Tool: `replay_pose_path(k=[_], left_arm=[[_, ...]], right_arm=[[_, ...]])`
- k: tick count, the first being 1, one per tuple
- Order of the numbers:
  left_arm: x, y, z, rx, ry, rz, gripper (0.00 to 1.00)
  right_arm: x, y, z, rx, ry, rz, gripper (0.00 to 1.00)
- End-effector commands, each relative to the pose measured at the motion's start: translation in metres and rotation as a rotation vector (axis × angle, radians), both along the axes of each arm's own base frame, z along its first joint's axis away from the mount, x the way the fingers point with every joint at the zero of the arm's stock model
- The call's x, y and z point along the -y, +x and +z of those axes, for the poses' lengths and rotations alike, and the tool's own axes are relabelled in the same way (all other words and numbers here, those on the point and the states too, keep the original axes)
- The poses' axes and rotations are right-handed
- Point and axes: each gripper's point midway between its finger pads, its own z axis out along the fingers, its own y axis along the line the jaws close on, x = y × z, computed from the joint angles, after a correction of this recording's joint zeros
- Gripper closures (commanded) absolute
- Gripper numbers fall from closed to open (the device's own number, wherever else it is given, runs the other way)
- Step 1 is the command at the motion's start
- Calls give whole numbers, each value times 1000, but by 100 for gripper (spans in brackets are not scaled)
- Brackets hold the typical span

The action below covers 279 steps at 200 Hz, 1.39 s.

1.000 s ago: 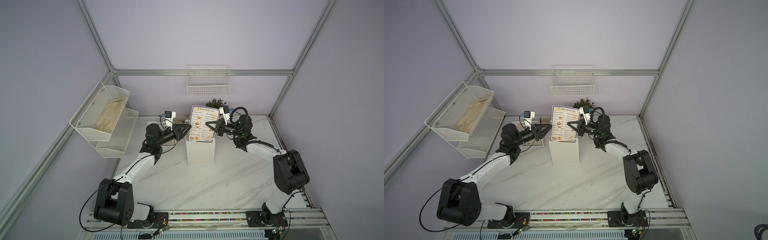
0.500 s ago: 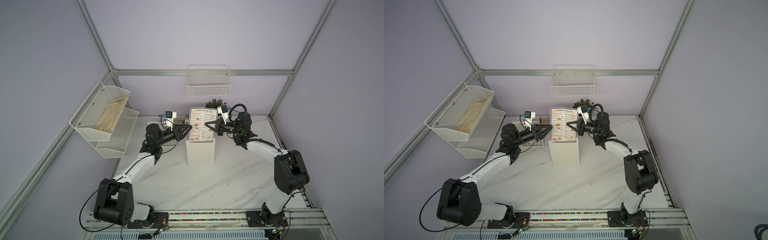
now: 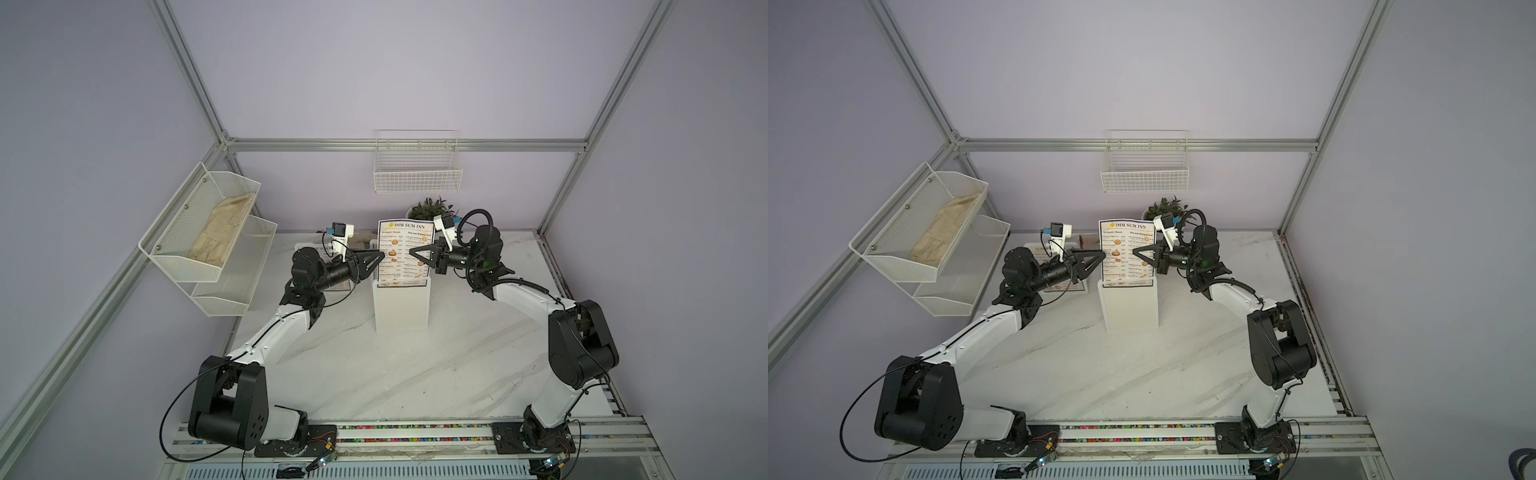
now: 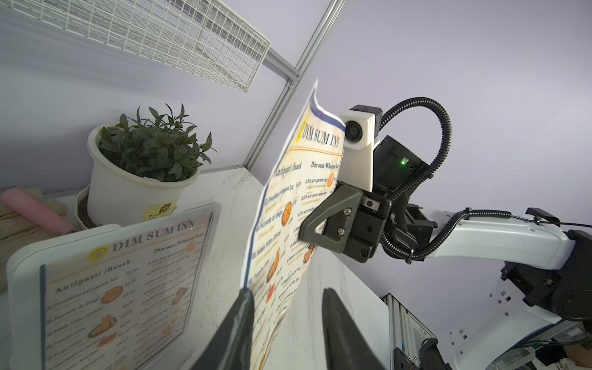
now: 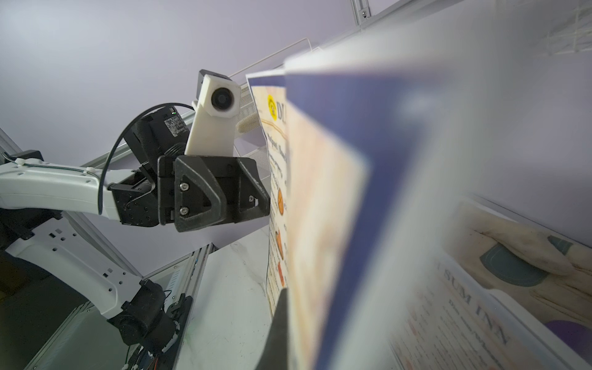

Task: Insert the menus into the narrow rack
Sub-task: Insert the menu into the narrow rack.

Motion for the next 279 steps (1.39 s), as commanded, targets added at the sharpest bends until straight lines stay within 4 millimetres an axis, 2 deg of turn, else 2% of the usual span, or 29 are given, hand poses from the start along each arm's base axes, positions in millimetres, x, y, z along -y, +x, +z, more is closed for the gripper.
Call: replay_pose_path(k=[1,38,54,66,143,152,179,200,249,279], left_arm=[[-1,2,16,83,1,-5,70],[-1,2,14,76,1,-4,100],[-2,1,14,80,2,0,100],[-3,0,14,83,3,8,100],[-5,-7,9,89,11,20,100],[-6,-8,10,90,11,20,100],[-6,-11,10,94,11,19,100],[-6,-10,11,96,11,22,100],[-6,-10,12,97,10,17,76],[-5,-10,11,95,9,14,69]], right_arm=[[-3,-11,3,33,-4,29,100],[-1,-13,9,43,3,8,100],[0,-12,13,44,7,-5,100],[0,-10,16,47,11,-13,92],[-1,1,29,55,25,-36,78],[-2,1,30,56,26,-36,79],[-2,2,29,52,26,-33,100],[-3,0,25,46,27,-22,100],[0,-7,8,24,33,-13,100],[-2,-13,1,11,40,4,100]])
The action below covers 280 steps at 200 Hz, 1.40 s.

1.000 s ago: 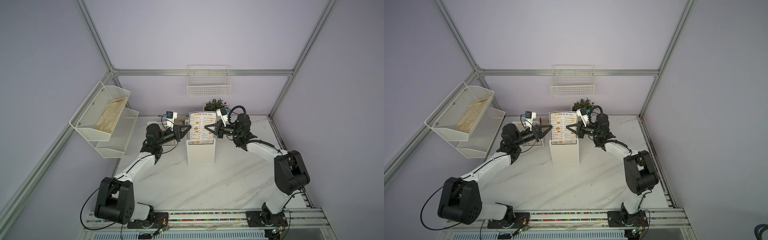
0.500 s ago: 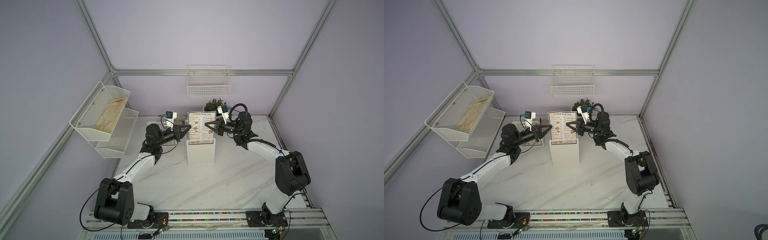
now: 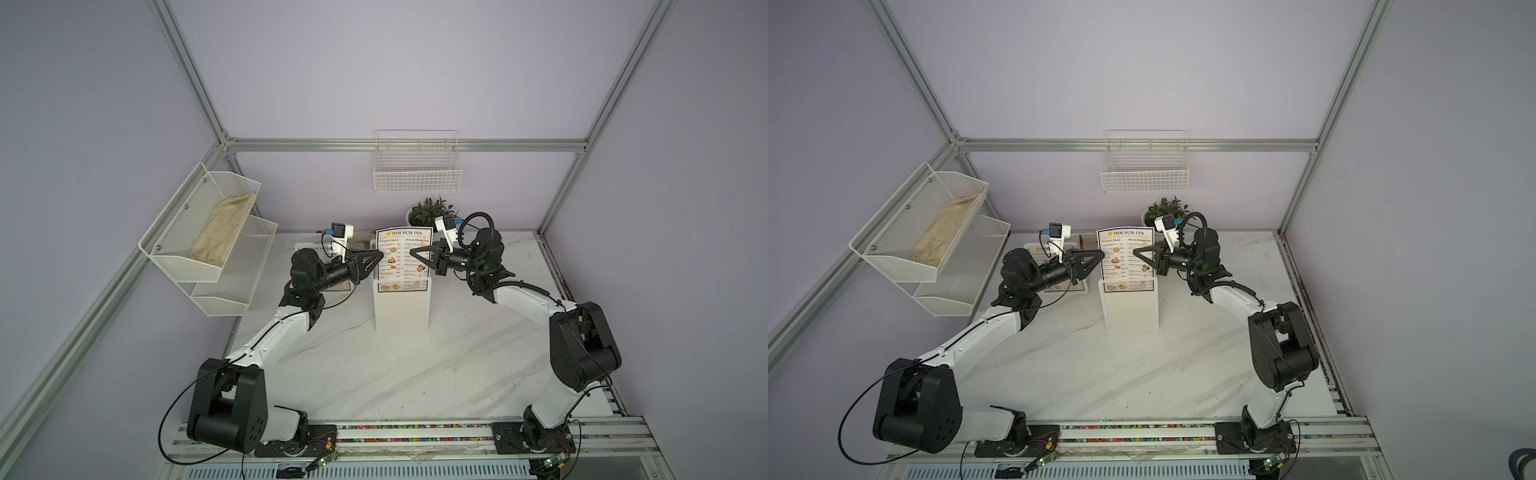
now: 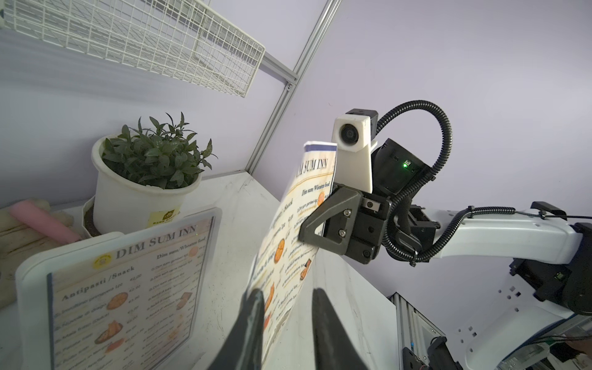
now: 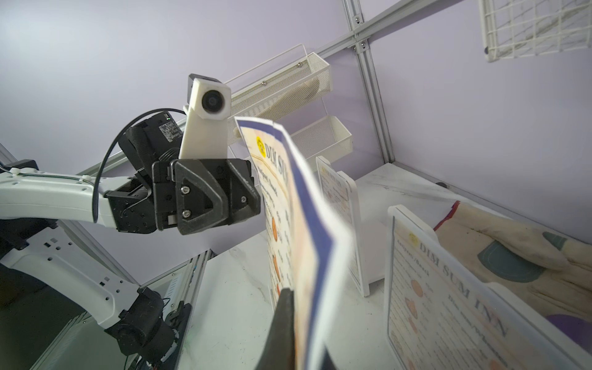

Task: Insert the menus into the narrow rack
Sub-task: Insert the menu into the narrow rack.

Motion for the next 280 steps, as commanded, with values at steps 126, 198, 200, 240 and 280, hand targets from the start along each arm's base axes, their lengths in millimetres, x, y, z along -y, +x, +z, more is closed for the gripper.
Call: replay_pose_path(k=[126,198,200,240,280], left_arm=[[0,-13,2,60,-3,-25,100],[-1,-19,-2,61,-4,-24,100],[-1,-19,-2,61,-4,-24,100],[-2,-20,5,77,-10,-13,96],[-2,-19,11,86,-16,-13,81]], right_arm=[[-6,-9,18,53,33,2,89],[-10,-2,15,34,34,8,94],[-9,-2,16,35,35,8,95],[-7,-7,5,24,33,9,100],[-6,-11,-5,6,42,9,100]])
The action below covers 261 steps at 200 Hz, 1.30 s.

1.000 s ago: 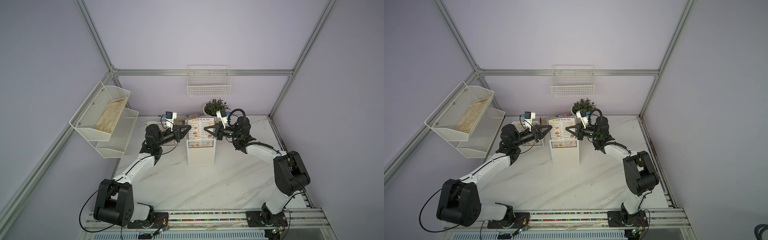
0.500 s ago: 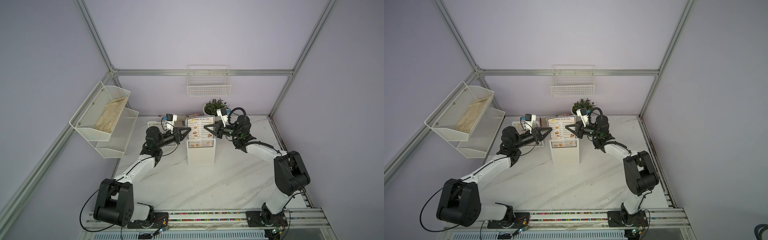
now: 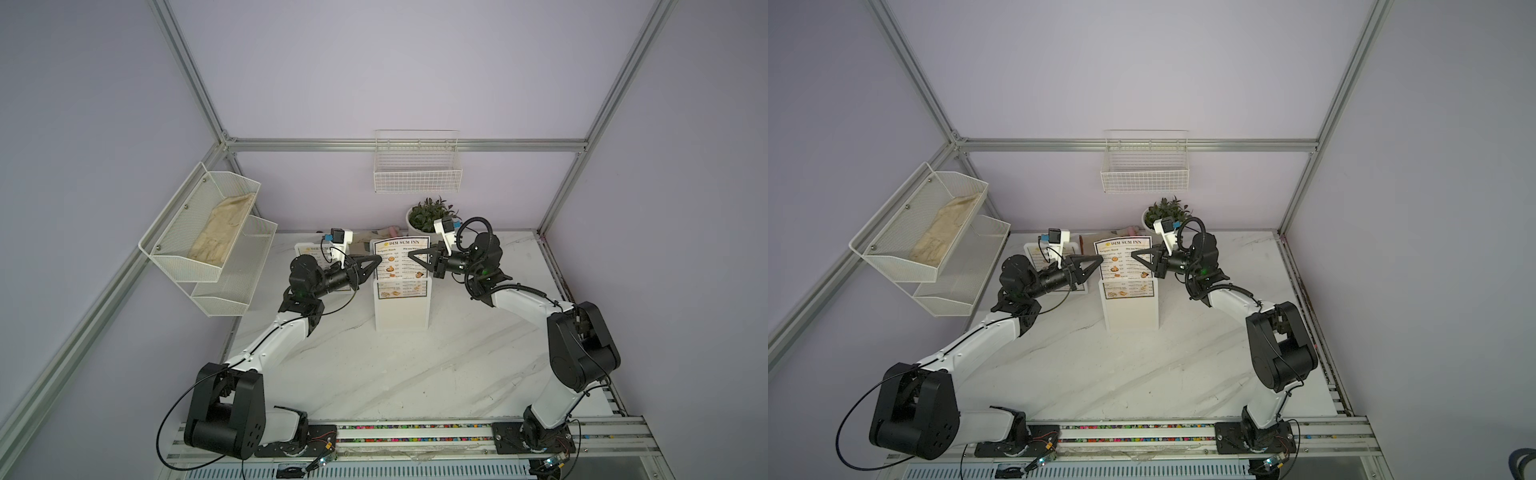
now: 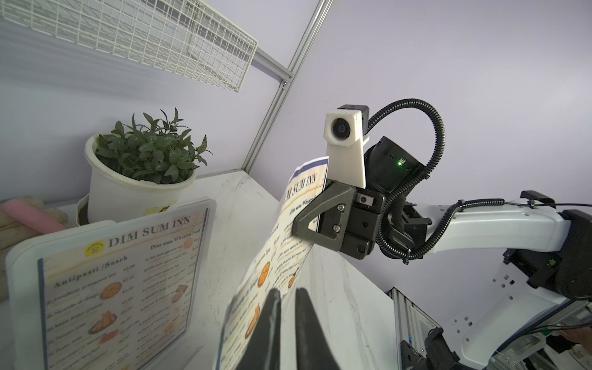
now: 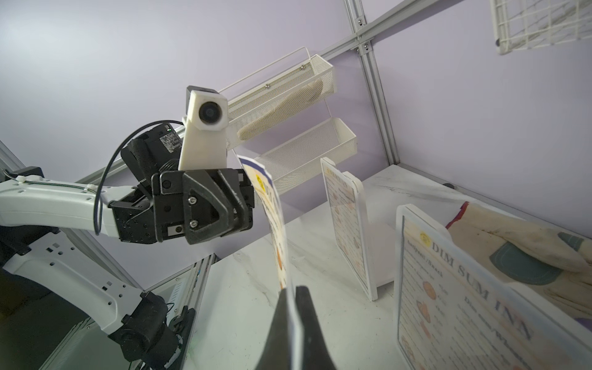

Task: Insert the menus into the narrow rack
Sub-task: Insert the menu into the narrow rack.

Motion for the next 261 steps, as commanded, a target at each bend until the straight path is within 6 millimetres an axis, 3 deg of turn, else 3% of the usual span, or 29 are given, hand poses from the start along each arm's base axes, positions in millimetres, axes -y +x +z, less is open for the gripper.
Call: replay_pose_path(k=[1,27,48,67,80,186,195,216,237,261], left_arm=[[-1,-7,17,70,-11,-1,81],[-1,-5,19,72,-12,3,69],[0,-3,18,68,-13,3,68],[2,-2,16,62,-13,-6,81],[4,-3,14,58,-13,-12,100],[7,-11,-10,38,3,-27,100],[7,-11,-11,35,4,-28,100],[7,-11,-11,36,4,-30,100],[7,-12,-8,47,4,-28,100],[3,-10,-5,54,10,3,81]], right_arm=[[-1,-5,-2,15,19,9,100],[0,-8,-5,11,24,12,100],[0,-10,-5,10,29,16,100],[0,-10,-3,7,33,14,100],[1,-9,0,9,34,7,99],[-1,3,29,54,43,-14,83],[-1,3,29,54,42,-16,84],[-1,2,27,53,38,-13,100],[0,0,23,49,36,-12,100],[1,-4,17,43,36,-7,100]])
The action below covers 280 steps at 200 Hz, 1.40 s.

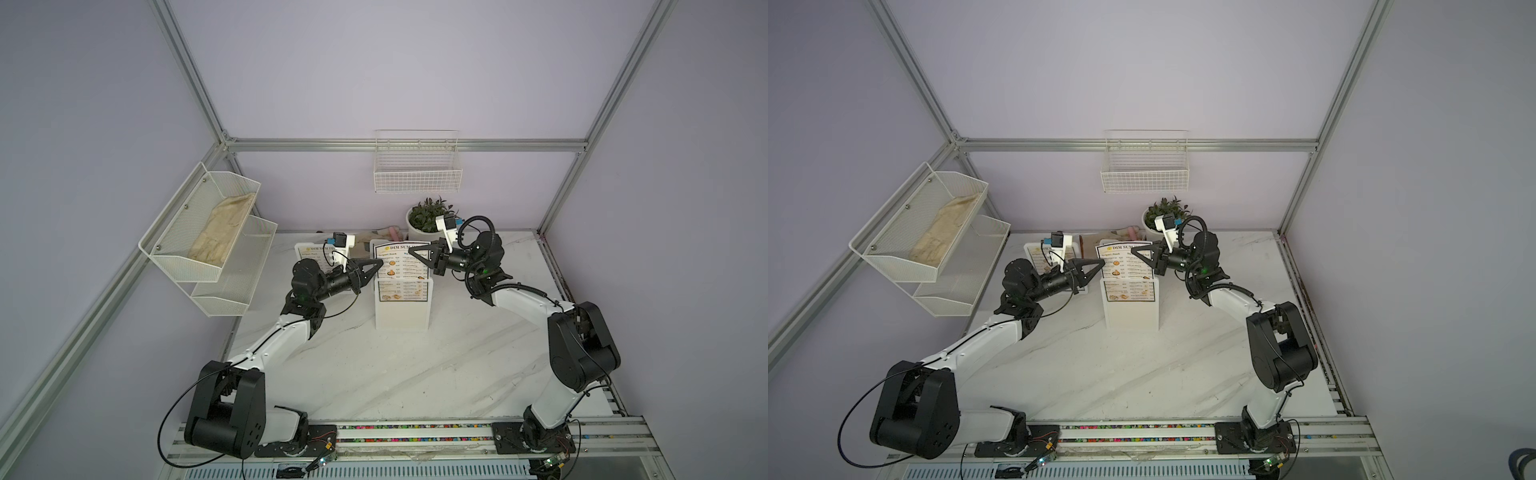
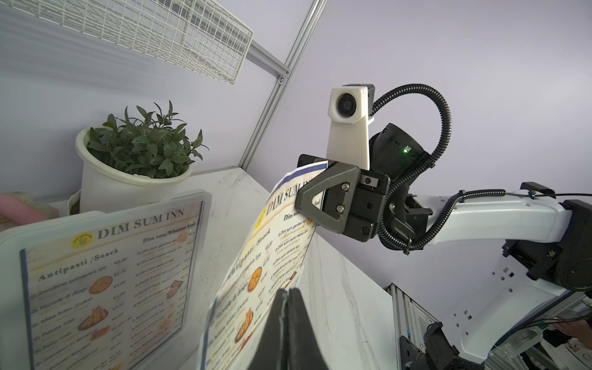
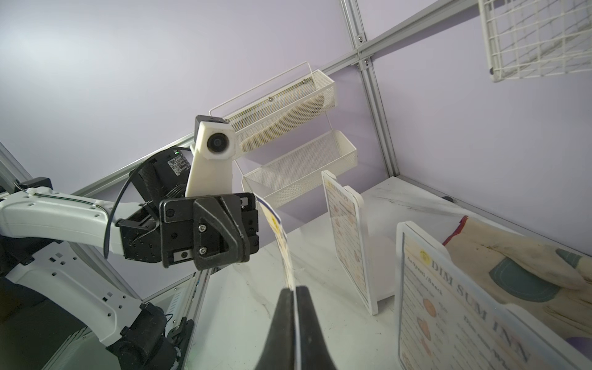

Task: Insert the menus into the narrow rack
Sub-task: Insert the menu into the narrow rack.

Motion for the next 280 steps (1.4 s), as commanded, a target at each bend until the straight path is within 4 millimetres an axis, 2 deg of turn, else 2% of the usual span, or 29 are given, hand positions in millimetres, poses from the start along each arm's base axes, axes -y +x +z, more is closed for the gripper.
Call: replay_pose_path(k=[1,22,53,84,116,144,160,173,197,217,250,270,280], left_arm=[[-2,-6,4,51,10,16,81],[-7,-3,6,53,31,66,69],[-16,2,9,66,56,140,62],[-16,5,6,67,68,148,56],[-8,8,8,58,56,91,52],[-3,13,8,52,51,65,52],[1,14,8,53,46,43,56],[4,15,9,53,39,25,62],[9,13,12,61,28,-7,85],[12,10,13,68,28,-24,97],[12,7,7,68,37,-29,100],[12,5,3,64,41,-29,100],[11,5,2,63,44,-26,100]], right_arm=[[1,-9,0,19,4,12,100],[2,-16,-4,22,6,15,100],[5,-23,-5,22,17,25,100],[5,-28,-4,24,26,35,100],[4,-28,-5,18,33,45,100],[5,-29,-4,22,37,48,100],[5,-30,-5,20,37,49,100],[4,-30,-4,22,35,51,100],[4,-27,-5,19,29,39,100],[5,-25,-3,27,23,21,88],[6,-21,9,51,17,-2,75],[5,-18,15,58,12,-5,74],[4,-17,14,55,8,-3,79]])
